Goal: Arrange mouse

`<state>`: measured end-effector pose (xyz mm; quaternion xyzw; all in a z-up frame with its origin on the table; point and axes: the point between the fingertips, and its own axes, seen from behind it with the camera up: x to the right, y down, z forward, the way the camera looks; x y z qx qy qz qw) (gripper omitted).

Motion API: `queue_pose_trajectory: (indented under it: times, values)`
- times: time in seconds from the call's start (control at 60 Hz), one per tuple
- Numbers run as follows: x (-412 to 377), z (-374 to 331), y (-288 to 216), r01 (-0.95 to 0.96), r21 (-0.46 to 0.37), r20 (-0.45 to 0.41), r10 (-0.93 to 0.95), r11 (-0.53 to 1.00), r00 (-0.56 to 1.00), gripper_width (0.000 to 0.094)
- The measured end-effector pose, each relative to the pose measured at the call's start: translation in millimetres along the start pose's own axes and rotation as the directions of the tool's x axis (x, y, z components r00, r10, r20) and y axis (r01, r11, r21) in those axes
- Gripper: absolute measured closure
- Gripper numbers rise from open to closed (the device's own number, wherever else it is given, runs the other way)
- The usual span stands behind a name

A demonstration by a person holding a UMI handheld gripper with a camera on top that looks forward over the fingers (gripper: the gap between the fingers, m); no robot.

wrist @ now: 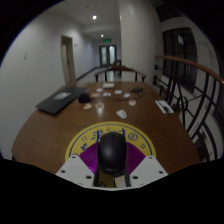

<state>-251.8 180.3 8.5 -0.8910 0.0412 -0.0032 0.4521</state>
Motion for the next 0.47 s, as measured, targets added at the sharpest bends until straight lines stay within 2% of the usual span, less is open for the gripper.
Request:
queue_pose_trajectory:
  times: [0.033, 0.15, 0.167, 0.2, 0.283, 0.317, 0.467]
  values:
    - [-10.7, 6.3, -3.4, -0.003, 0.014, -0.005, 0.003, 1.000, 1.000, 0.0541]
    - [-17.0, 8.0, 10.1, 0.015, -0.018, 0.023, -0.015, 1.000, 1.000, 0.0411]
    - [-38.8, 15.5, 8.9, 0.013, -0.021, 0.032, -0.012, 1.000, 0.999, 0.0397]
    - [-37.3, 5.0, 4.3, 0.012, -0.013, 0.046, -0.011, 1.000, 0.999, 0.0267]
    - [-41.9, -15.0, -10.9, 0.008, 0.085, 0.054, -0.013, 0.996, 0.998, 0.0060]
    - [-51.9, -18.5, -10.5, 0.009, 0.099, 0.064, -0.016, 0.995, 0.998, 0.0086]
    - [-60.1, -69.5, 3.1, -0.046, 0.161, 0.113, 0.028, 0.986, 0.993, 0.0086]
